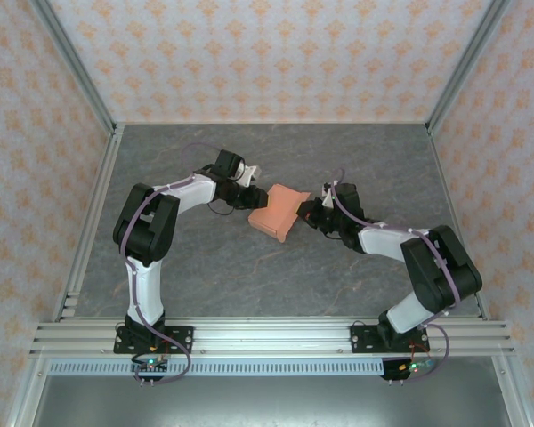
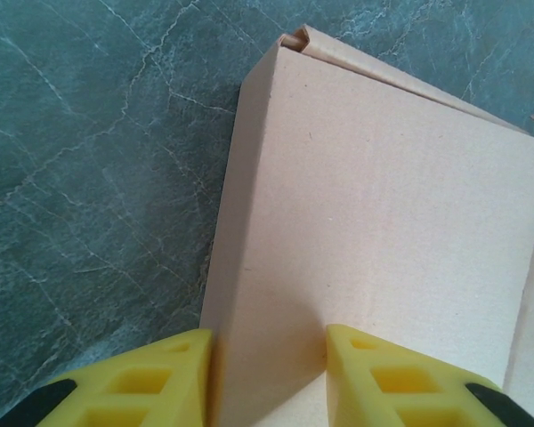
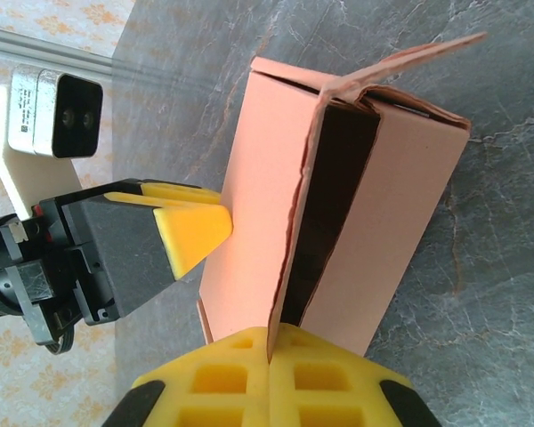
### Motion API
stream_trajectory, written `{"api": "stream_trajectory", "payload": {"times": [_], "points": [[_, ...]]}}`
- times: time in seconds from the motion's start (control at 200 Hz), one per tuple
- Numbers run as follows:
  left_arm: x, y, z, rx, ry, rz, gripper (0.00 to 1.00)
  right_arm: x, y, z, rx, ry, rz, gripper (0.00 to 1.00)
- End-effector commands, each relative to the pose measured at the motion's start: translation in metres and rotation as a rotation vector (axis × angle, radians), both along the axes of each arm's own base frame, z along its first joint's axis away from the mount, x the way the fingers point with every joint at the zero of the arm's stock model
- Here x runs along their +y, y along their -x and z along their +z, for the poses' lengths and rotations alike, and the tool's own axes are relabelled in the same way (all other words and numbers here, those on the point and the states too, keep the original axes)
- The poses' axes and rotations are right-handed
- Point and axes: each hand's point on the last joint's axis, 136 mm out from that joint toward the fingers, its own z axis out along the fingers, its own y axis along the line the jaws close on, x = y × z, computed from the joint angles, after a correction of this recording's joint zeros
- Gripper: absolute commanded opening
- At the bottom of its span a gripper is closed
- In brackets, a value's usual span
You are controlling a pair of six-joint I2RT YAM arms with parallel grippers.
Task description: Fold the paper box
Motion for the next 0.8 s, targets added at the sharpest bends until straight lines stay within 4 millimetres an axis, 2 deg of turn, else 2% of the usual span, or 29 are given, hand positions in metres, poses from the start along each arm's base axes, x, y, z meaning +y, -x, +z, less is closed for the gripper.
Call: {"api": "stream_trajectory", "payload": {"times": [0.0, 0.395, 0.796], "points": [[0.002, 0.045, -0.037, 0.176, -0.056, -0.047, 0.36, 0.012, -0.02, 0.062, -0.202, -0.062, 0.018, 0.05], [0.0, 0.048, -0.037, 0.183, -0.049, -0.056, 0.37, 0.011, -0.022, 0.075, -0.222, -0.062, 0.013, 0.04], [-0.007, 0.049, -0.041, 0.187, -0.045, -0.067, 0.37, 0.017, -0.028, 0.066, -0.18, -0.029, 0.004, 0.04]]}}
